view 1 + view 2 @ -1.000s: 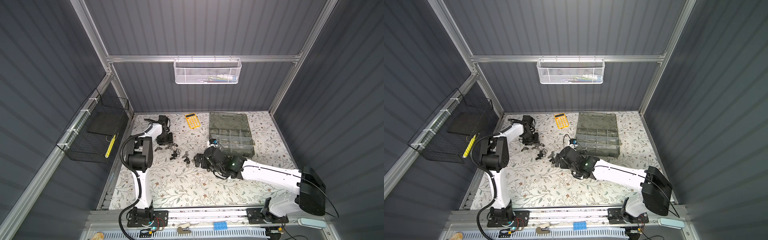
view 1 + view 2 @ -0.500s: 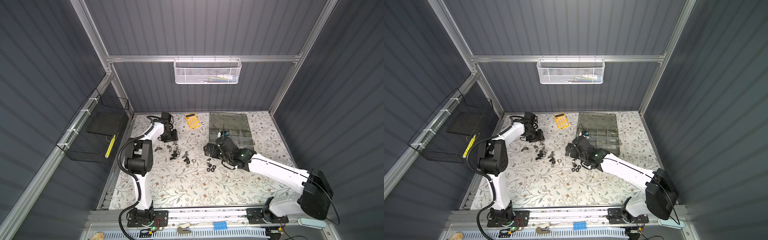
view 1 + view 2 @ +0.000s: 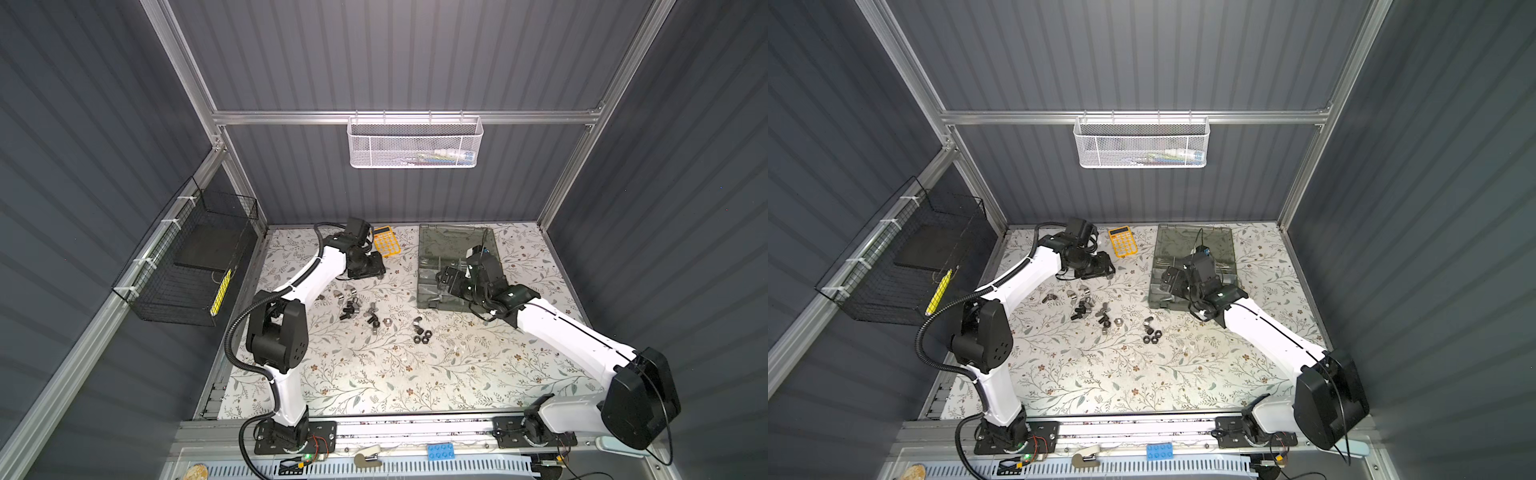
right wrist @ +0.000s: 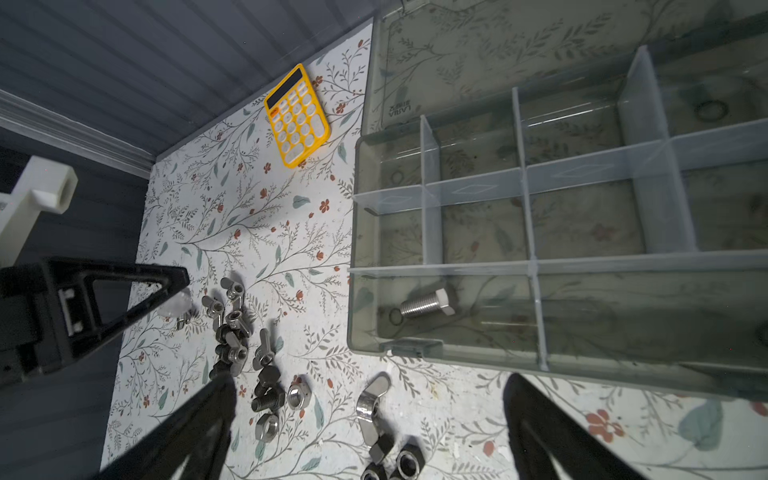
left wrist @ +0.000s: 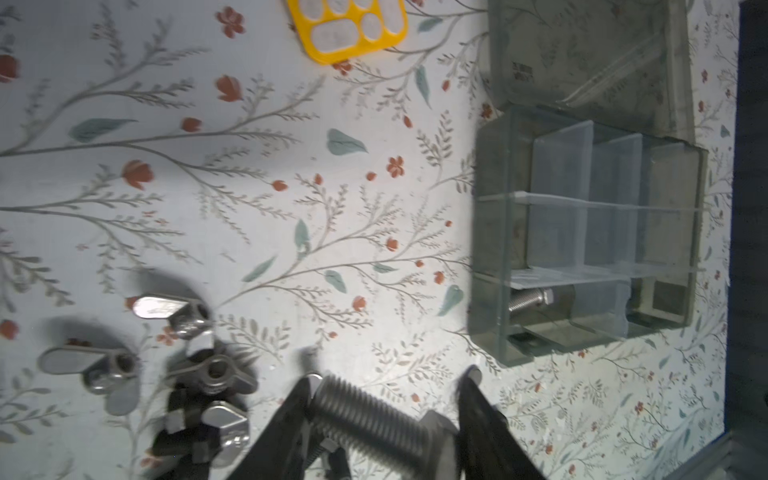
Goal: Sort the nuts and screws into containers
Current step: 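Lift the bolt over the box with the left gripper while the right arm draws back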
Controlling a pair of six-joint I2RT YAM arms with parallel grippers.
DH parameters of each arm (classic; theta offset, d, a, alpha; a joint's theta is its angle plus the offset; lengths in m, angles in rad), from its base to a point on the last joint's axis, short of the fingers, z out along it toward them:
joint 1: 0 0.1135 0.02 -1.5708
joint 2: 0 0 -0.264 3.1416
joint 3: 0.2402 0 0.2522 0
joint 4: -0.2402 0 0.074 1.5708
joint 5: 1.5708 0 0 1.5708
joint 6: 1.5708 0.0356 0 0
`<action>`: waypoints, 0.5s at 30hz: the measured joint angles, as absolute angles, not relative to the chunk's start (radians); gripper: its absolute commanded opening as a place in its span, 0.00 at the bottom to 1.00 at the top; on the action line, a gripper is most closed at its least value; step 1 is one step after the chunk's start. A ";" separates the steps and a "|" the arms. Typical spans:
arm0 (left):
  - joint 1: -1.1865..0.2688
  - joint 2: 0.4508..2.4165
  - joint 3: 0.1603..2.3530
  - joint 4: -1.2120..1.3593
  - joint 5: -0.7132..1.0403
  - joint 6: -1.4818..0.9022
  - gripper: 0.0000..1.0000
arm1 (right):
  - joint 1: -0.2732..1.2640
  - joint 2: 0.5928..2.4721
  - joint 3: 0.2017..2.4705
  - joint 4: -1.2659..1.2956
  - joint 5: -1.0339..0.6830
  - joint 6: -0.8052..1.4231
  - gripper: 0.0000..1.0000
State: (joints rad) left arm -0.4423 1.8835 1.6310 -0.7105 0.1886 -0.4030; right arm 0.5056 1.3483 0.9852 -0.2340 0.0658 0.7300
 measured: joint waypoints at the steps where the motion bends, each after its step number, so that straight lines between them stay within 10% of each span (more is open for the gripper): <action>1: -0.470 1.886 1.645 -0.708 0.189 -0.415 0.43 | 0.484 1.348 0.984 -0.233 0.053 0.726 0.99; 15: -0.731 2.096 1.813 -0.640 0.181 -0.527 0.43 | 0.289 1.187 0.856 -0.229 -0.069 0.730 0.99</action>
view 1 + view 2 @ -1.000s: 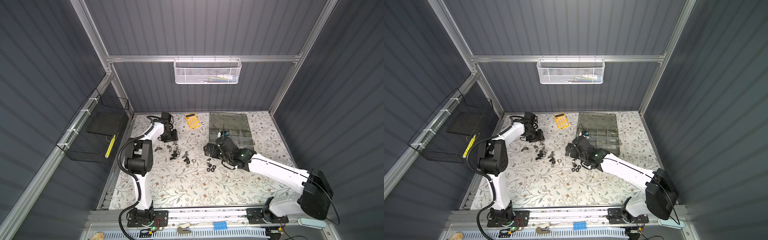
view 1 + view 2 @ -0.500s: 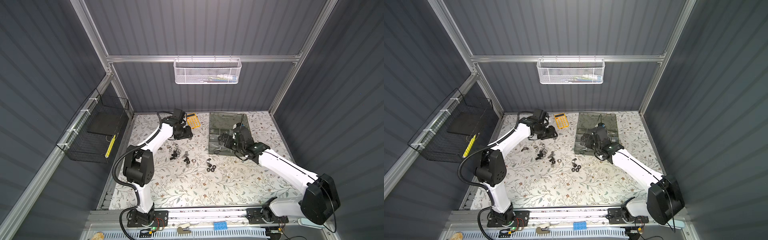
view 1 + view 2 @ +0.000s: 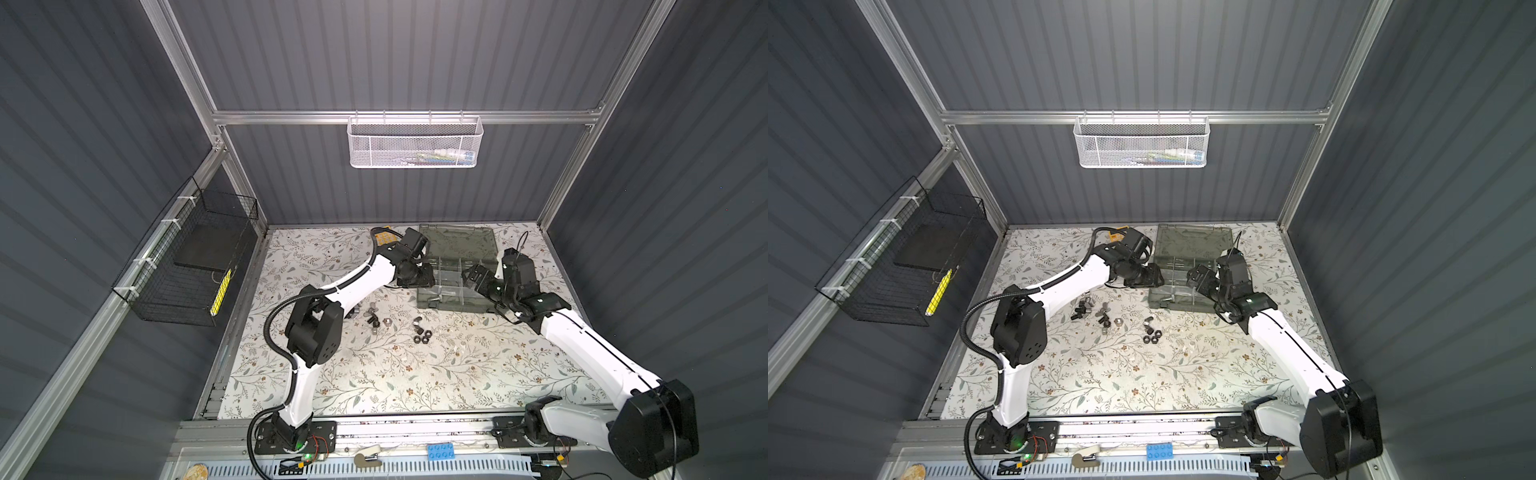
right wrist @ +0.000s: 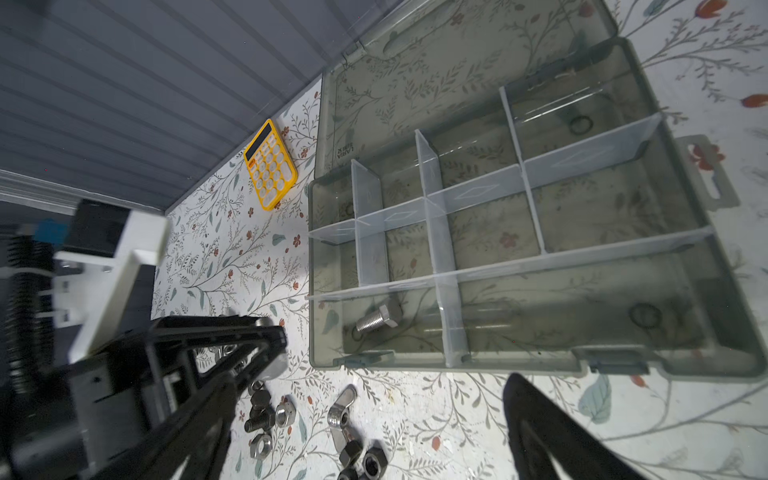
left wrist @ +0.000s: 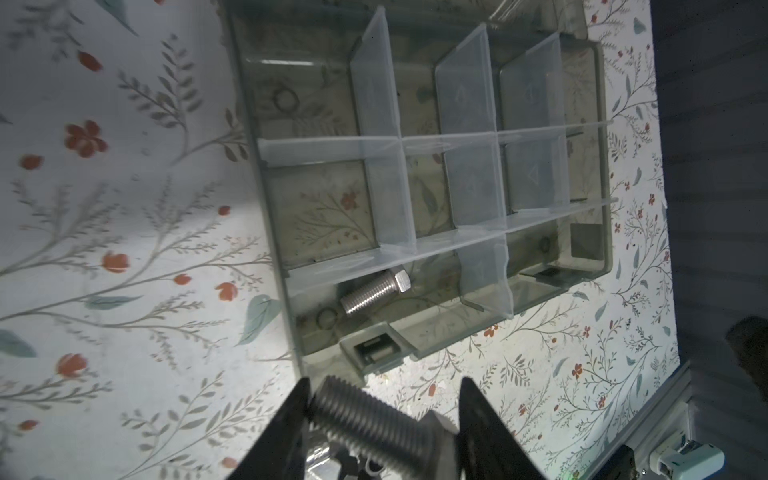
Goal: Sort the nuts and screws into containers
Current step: 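Lift the bolt over the box with the left gripper while the right arm draws back, then lower the bolt into the compartment beside the first bolt and open the left gripper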
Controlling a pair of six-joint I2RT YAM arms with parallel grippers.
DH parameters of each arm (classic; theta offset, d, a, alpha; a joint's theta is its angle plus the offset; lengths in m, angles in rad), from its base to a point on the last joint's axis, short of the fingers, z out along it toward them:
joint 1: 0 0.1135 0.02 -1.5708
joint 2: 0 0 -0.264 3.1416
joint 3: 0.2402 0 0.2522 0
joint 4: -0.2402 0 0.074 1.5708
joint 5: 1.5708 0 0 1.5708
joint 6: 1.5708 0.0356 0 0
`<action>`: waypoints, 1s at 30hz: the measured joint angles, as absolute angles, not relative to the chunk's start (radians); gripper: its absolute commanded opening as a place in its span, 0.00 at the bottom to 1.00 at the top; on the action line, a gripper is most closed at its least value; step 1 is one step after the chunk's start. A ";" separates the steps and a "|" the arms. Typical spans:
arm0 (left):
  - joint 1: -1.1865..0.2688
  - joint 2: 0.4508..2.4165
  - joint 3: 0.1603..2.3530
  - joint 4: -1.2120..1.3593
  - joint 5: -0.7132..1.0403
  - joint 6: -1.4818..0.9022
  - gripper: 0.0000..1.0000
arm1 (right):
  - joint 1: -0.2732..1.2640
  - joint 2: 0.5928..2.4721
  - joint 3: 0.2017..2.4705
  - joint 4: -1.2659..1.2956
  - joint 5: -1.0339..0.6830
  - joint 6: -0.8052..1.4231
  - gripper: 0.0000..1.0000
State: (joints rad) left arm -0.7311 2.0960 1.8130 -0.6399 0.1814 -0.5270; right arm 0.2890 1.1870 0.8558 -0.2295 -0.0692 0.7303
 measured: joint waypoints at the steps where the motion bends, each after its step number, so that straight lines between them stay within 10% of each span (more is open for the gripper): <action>1: -0.741 2.107 1.815 -0.638 0.180 -0.533 0.43 | 0.282 1.177 0.847 -0.229 -0.075 0.732 0.99; 18: -0.783 2.267 1.938 -0.637 0.131 -0.562 0.54 | 0.216 1.103 0.750 -0.197 -0.137 0.748 0.99; 26: -0.782 2.267 1.946 -0.664 0.120 -0.561 0.98 | 0.216 1.110 0.748 -0.186 -0.159 0.745 0.99; 30: -0.782 2.261 1.948 -0.677 0.112 -0.543 1.00 | 0.216 1.149 0.748 -0.181 -0.171 0.739 0.99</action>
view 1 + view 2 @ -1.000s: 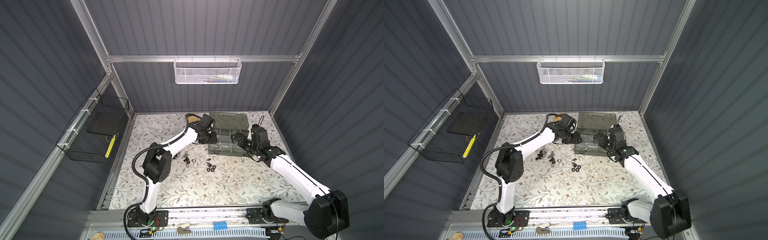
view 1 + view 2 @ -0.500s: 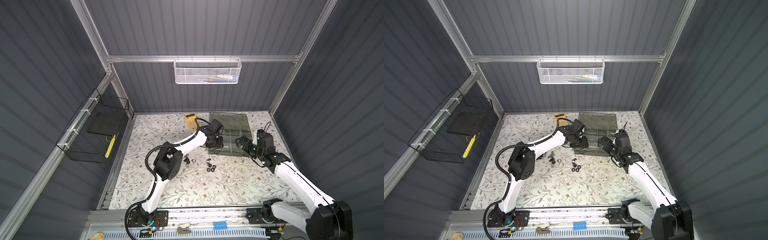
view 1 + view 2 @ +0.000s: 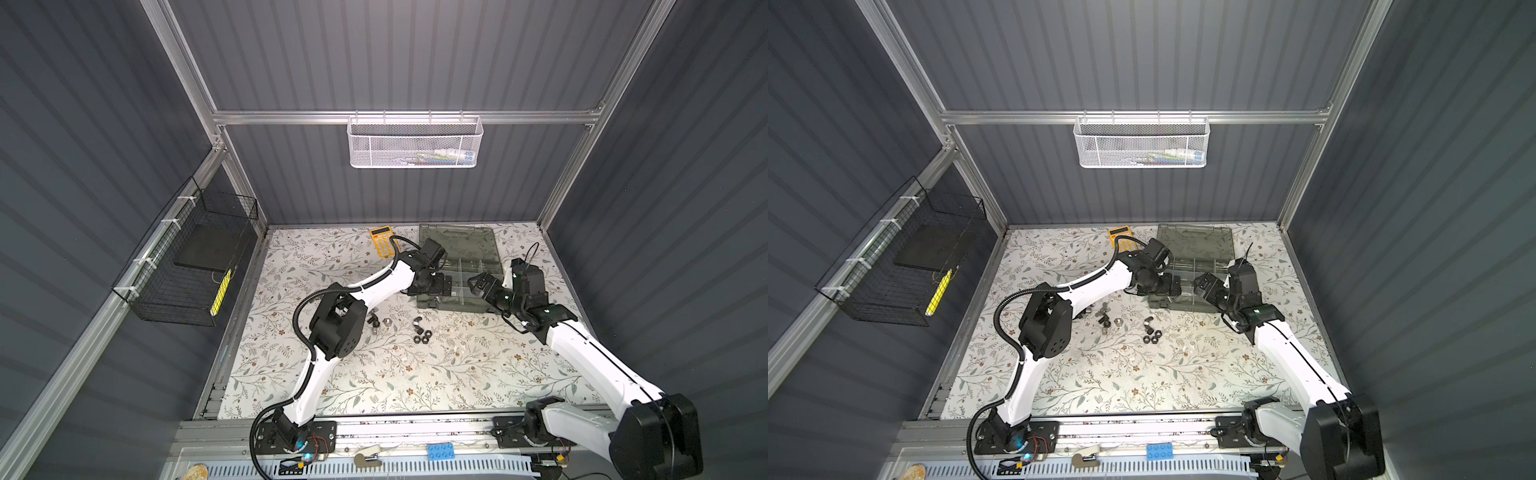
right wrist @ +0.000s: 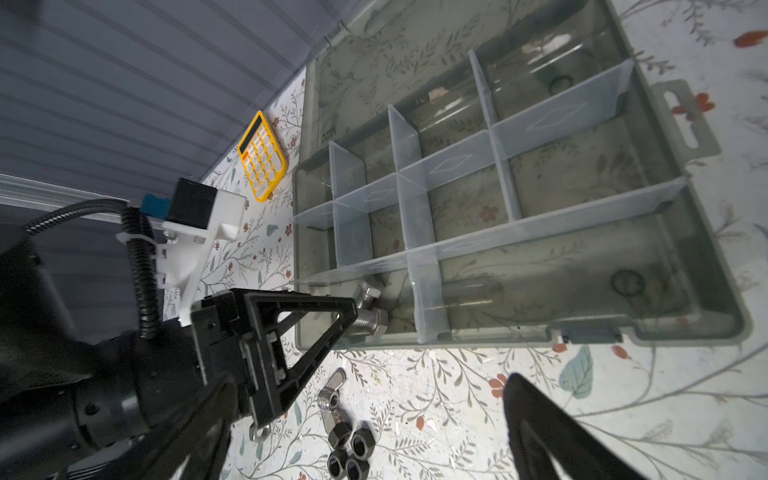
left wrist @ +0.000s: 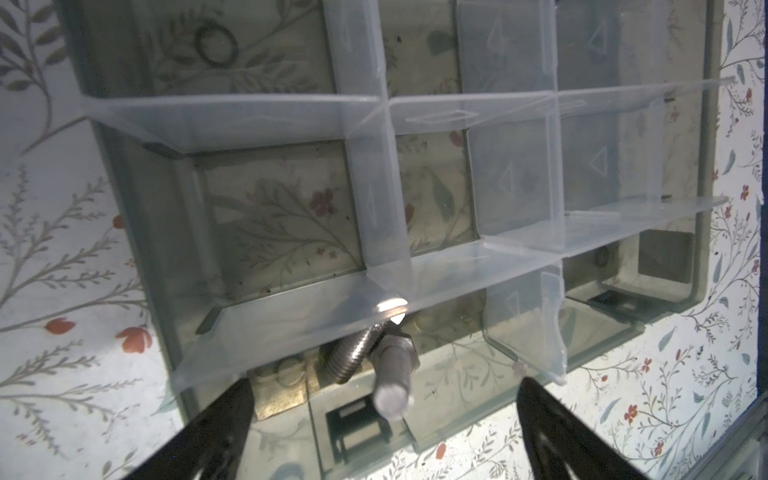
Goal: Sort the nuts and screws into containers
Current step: 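Lower the bolt into the compartment beside the first bolt and open the left gripper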
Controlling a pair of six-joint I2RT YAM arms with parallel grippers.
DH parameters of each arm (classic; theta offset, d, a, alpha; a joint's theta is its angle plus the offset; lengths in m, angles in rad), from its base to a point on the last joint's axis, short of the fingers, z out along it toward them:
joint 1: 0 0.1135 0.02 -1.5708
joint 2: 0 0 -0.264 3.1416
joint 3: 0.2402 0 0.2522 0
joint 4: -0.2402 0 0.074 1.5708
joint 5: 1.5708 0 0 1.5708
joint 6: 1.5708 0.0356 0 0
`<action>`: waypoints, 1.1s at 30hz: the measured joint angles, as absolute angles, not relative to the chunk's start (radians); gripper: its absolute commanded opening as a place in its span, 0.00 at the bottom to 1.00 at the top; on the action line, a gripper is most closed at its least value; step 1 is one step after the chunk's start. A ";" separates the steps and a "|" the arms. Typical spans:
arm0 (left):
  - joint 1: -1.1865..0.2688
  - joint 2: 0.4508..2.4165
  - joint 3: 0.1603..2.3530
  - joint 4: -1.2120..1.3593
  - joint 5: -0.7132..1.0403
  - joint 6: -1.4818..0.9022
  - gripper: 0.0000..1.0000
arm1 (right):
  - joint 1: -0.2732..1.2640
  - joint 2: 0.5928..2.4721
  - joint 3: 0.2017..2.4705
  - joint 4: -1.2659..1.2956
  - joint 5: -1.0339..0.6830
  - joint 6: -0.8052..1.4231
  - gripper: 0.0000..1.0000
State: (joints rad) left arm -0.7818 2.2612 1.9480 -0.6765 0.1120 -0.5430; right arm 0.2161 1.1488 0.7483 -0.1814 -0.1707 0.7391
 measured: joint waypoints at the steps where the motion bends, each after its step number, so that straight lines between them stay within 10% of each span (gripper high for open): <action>1: -0.782 2.256 1.948 -0.683 0.108 -0.542 1.00 | 0.216 1.155 0.748 -0.182 -0.173 0.738 0.99; 33: -0.454 1.704 1.489 -0.635 0.157 -0.467 1.00 | 0.628 1.562 1.214 -0.253 0.052 0.434 0.99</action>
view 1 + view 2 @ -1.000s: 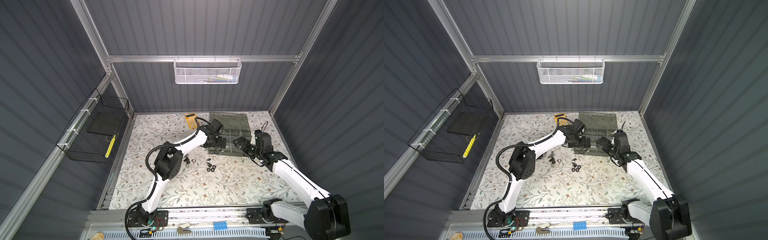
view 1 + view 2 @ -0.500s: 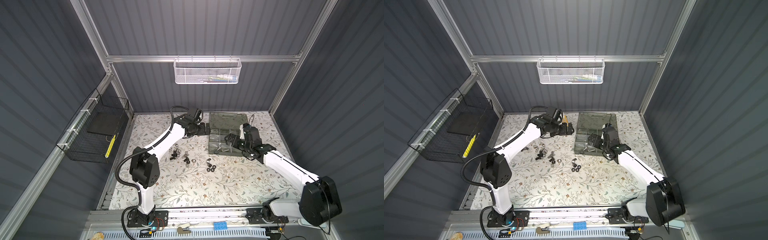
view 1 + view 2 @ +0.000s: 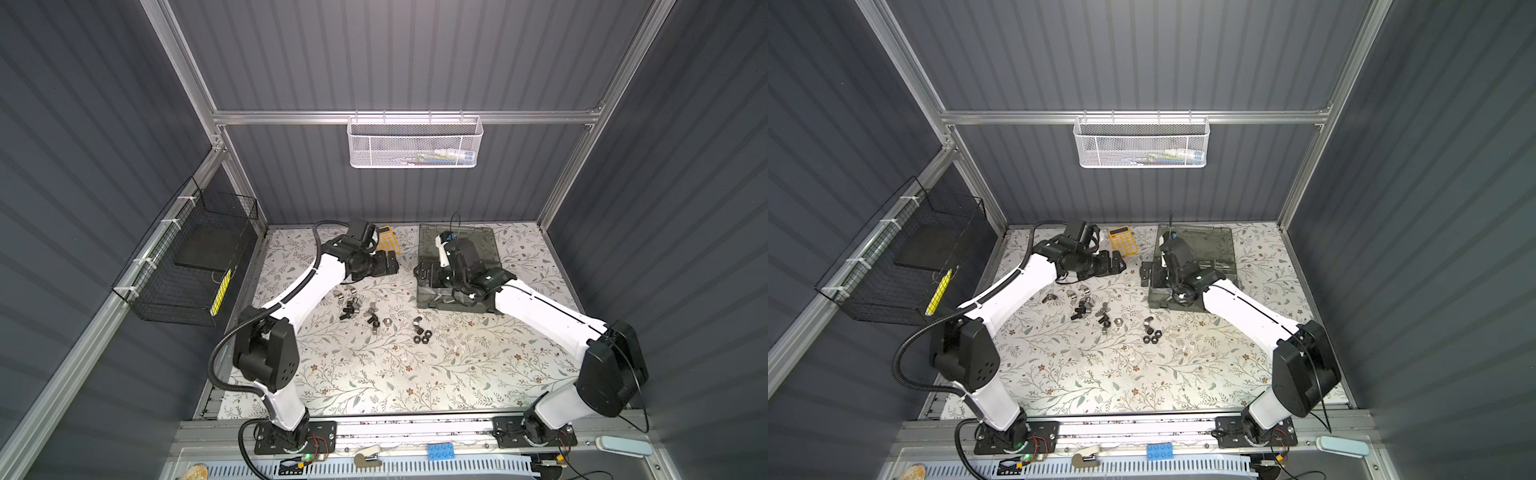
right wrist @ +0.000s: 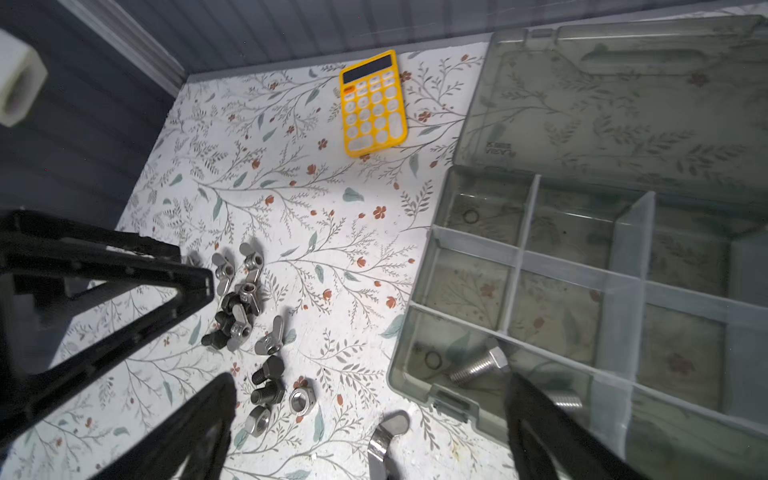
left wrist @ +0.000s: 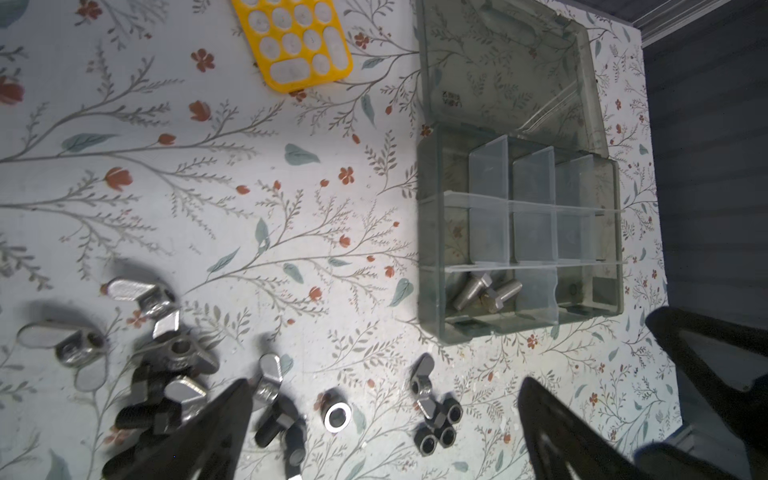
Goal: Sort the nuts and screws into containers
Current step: 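Lower the bolt into the compartment beside the first bolt and open the left gripper, then close the right gripper on a black bolt while the left gripper withdraws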
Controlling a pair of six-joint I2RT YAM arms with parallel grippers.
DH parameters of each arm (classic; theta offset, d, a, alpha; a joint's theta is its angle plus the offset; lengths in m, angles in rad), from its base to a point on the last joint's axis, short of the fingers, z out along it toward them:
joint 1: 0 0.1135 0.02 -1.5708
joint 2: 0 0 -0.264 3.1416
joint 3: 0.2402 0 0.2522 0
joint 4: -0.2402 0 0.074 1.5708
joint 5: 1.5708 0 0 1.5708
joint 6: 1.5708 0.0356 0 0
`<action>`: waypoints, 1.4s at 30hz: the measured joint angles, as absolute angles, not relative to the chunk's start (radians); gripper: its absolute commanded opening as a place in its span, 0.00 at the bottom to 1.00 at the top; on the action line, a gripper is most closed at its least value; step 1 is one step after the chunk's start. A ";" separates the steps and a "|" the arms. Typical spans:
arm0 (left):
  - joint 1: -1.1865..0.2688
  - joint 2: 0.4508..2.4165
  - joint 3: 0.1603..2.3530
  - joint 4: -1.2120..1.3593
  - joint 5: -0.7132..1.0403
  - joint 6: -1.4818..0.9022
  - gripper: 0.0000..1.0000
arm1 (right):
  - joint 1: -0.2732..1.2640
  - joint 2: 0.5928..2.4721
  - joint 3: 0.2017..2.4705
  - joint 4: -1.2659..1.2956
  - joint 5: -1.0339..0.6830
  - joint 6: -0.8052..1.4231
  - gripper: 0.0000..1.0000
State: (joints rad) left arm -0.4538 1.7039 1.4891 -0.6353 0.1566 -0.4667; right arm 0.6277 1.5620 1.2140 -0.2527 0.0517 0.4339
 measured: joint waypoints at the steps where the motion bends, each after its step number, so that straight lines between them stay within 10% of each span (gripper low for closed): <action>1: -0.436 1.669 1.431 -0.612 0.159 -0.468 1.00 | 0.642 1.586 1.221 -0.254 0.053 0.421 0.99; 11: -0.278 1.387 0.972 -0.466 0.237 -0.540 1.00 | 0.761 1.743 1.300 -0.260 0.040 0.285 0.99; 17: -0.235 1.306 0.921 -0.439 0.290 -0.545 1.00 | 0.824 1.843 1.340 -0.253 -0.015 0.248 0.77; 42: -0.162 1.257 0.676 -0.268 0.443 -0.659 1.00 | 0.901 2.056 1.428 -0.246 -0.080 0.268 0.38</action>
